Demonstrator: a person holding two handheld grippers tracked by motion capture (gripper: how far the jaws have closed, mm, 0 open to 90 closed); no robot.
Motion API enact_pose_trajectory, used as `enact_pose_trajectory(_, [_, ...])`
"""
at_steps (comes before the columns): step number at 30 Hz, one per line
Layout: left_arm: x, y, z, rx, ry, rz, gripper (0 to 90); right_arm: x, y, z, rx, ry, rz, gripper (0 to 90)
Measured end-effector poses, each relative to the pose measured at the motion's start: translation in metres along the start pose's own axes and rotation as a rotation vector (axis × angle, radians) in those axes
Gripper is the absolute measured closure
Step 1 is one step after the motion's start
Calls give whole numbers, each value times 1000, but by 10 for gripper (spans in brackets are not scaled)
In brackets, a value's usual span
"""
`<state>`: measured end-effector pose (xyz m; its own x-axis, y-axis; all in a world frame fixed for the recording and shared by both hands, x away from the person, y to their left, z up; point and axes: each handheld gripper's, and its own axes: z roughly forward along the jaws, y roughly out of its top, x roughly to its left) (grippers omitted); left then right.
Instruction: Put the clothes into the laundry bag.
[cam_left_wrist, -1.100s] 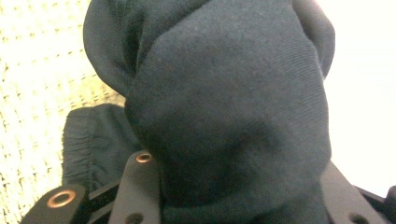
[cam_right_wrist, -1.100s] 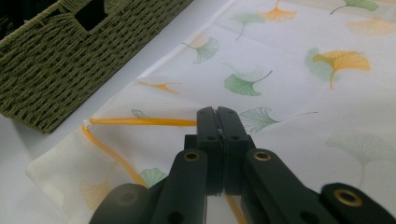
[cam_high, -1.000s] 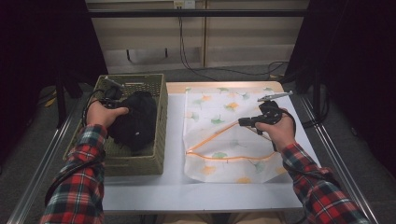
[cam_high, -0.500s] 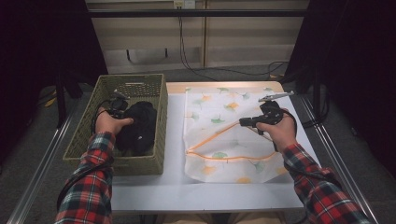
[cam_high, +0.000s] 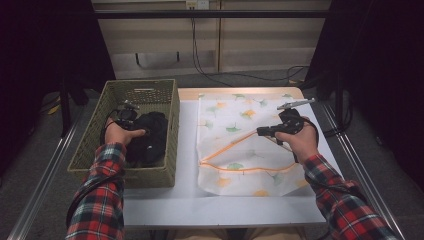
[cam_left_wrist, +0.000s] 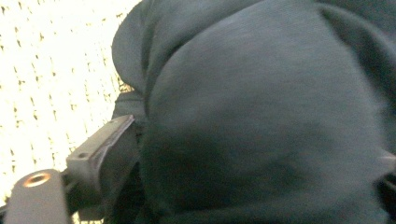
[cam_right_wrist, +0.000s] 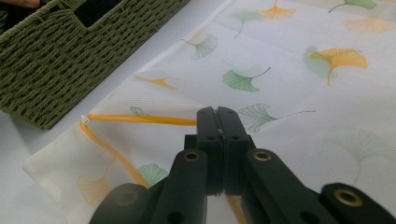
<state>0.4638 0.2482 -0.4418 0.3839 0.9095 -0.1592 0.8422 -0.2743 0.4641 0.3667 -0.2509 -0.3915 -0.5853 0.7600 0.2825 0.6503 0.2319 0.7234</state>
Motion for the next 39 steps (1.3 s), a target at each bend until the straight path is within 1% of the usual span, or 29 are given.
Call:
enact_pose_trajectory(1, [1,0,2,-1,4,11,91,0,0,0,0,1,3,897])
enact_pose_trajectory(3, [2,-2,4,1,-12,2,79,0,0,1,1,2,1,897])
enact_pose_trajectory(7, [1,-3,7,6,-7,15,75,1,0,2,2,7,0,897])
enact_pose_trajectory(8, [2,-4,8,8,-16,15,77,1,0,2,3,6,-2,897])
enact_pose_trajectory(9, [2,-5,8,6,-4,31,79,1,0,2,4,5,2,897])
enact_pose_trajectory(10, [1,-5,9,3,5,31,88,1,0,2,4,3,4,897])
enact_pose_trajectory(11, [0,-5,8,14,10,41,104,1,0,3,3,3,3,897])
enact_pose_trajectory(12, [-2,-6,8,8,29,48,137,1,0,3,4,3,1,897])
enact_pose_trajectory(13, [-3,-6,7,19,35,70,190,1,0,3,4,3,-3,897])
enact_pose_trajectory(14, [-4,-5,4,32,42,80,225,1,1,3,3,3,-4,897])
enact_pose_trajectory(15, [-5,-4,3,44,0,52,372,2,1,3,4,1,-2,897])
enact_pose_trajectory(16, [-5,-6,3,45,-24,8,506,2,1,3,3,1,-4,897])
enact_pose_trajectory(17, [-6,-7,3,36,-19,8,521,2,1,4,4,0,-4,897])
enact_pose_trajectory(18, [-5,-7,2,44,-29,2,538,2,1,4,3,3,-3,897])
enact_pose_trajectory(19, [-5,-7,2,46,-36,-18,569,2,1,4,4,1,-4,897])
enact_pose_trajectory(20, [-4,-7,1,52,-43,-37,579,2,1,4,5,0,-4,897])
enact_pose_trajectory(21, [-4,-6,0,52,-38,-47,592,2,1,4,6,-1,-3,897])
enact_pose_trajectory(23, [-5,-4,-2,68,-53,-117,604,2,2,4,3,1,-2,897])
enact_pose_trajectory(24, [-4,-3,-5,80,-62,-142,608,2,2,4,4,1,-3,897])
enact_pose_trajectory(26, [-4,-1,-9,66,-64,-177,614,2,3,3,3,1,-3,897])
enact_pose_trajectory(27, [-3,0,-14,72,-66,-167,615,2,3,2,2,0,-3,897])
enact_pose_trajectory(28, [-4,1,-18,62,-78,-188,615,2,3,2,1,0,-4,897])
enact_pose_trajectory(29, [-3,3,-22,56,-85,-183,616,2,3,1,1,1,-1,897])
enact_pose_trajectory(31, [-1,7,-36,39,-105,-203,617,2,3,1,0,-1,-3,897])
enact_pose_trajectory(33, [-1,11,-48,18,-113,-209,618,3,4,1,-3,1,1,898])
enact_pose_trajectory(34, [0,13,-54,7,-103,-190,618,4,4,1,-5,3,-1,897])
enact_pose_trajectory(35, [0,16,-59,-1,-110,-193,618,4,4,1,-4,4,-3,897])
enact_pose_trajectory(38, [-1,22,-75,-16,-122,-182,619,5,5,0,-5,5,2,897])
enact_pose_trajectory(39, [-2,24,-80,-25,-129,-190,619,5,5,0,-7,5,-4,897])
